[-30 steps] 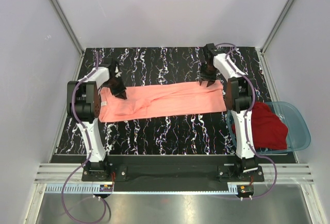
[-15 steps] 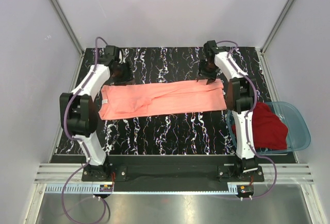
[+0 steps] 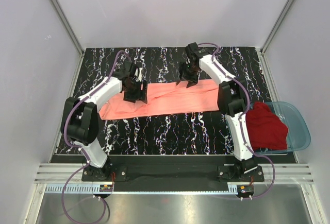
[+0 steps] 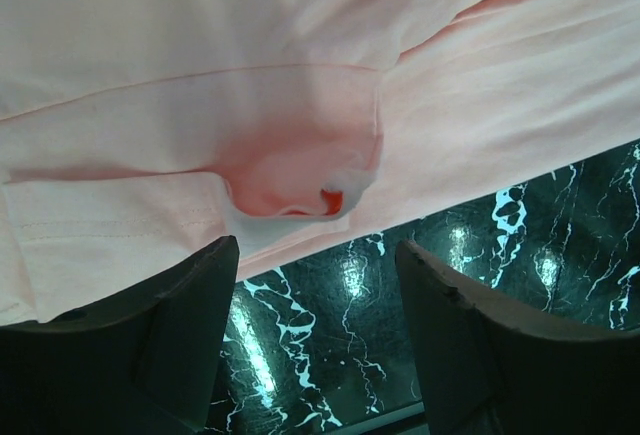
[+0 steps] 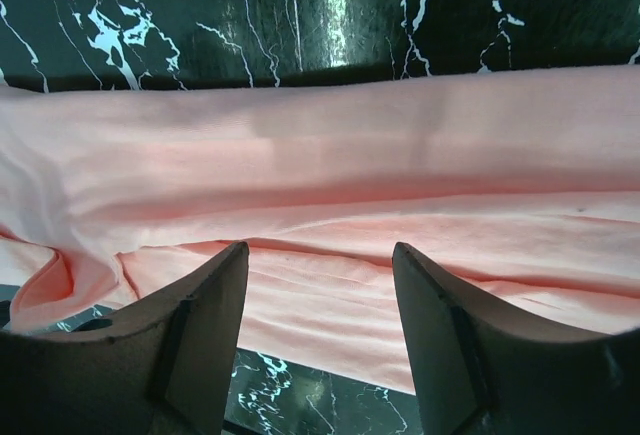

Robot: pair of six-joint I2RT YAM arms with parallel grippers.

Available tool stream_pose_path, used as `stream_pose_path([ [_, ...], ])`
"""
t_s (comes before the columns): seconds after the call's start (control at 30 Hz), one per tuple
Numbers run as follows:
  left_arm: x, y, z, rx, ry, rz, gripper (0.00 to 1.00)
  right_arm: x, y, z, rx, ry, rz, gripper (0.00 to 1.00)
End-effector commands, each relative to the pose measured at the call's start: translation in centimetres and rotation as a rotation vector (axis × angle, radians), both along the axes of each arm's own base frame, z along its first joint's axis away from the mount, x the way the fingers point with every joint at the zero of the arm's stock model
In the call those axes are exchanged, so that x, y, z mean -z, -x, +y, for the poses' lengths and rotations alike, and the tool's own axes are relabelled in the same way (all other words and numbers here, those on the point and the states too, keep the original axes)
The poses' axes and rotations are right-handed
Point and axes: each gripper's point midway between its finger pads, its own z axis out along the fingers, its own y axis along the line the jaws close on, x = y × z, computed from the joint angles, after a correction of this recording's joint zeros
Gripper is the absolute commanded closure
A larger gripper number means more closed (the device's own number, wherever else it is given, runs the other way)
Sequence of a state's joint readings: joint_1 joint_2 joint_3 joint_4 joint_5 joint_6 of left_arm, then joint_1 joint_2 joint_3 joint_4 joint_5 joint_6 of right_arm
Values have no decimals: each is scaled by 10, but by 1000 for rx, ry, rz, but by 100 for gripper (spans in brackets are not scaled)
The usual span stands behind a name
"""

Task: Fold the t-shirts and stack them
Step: Fold the tshirt

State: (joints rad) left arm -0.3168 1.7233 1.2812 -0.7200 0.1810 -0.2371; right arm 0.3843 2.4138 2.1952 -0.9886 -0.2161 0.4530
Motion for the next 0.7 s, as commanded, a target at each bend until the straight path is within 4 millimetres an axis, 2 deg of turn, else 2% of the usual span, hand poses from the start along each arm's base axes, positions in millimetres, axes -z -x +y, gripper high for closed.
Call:
stream_pose_path([
  [0.0,-10,-15,-6,35,10,-102,30,-22,-11,3,10,-60,-49,33],
  [0.17,1,-23,-10,36,-16,-83,31,-19,-11,6,5,-67,-46,33],
  [0.3,2,-34,-12,42,-35,-91,38,-17,-14,8,5,-61,-51,33],
  [0.33,4,-35,-12,45,-44,-85,50,-14,-15,8,8,-57,-48,33],
  [0.43,4,-32,-10,50,-52,-71,67,-14,-18,9,9,-56,-52,33],
  [0.47,4,-30,-7,44,-64,-65,81,-17,-20,11,8,-57,-59,33],
  [0.5,0,-28,-6,42,-66,-71,87,-17,-21,11,8,-60,-58,33],
  [0.57,-5,-22,-1,29,-75,-77,97,-17,-22,14,3,-67,-60,33],
  [0.6,-15,-20,0,23,-71,-99,99,-17,-23,13,5,-66,-61,33],
  [0.67,-19,-13,4,10,-77,-99,100,-18,-23,14,4,-66,-65,33],
])
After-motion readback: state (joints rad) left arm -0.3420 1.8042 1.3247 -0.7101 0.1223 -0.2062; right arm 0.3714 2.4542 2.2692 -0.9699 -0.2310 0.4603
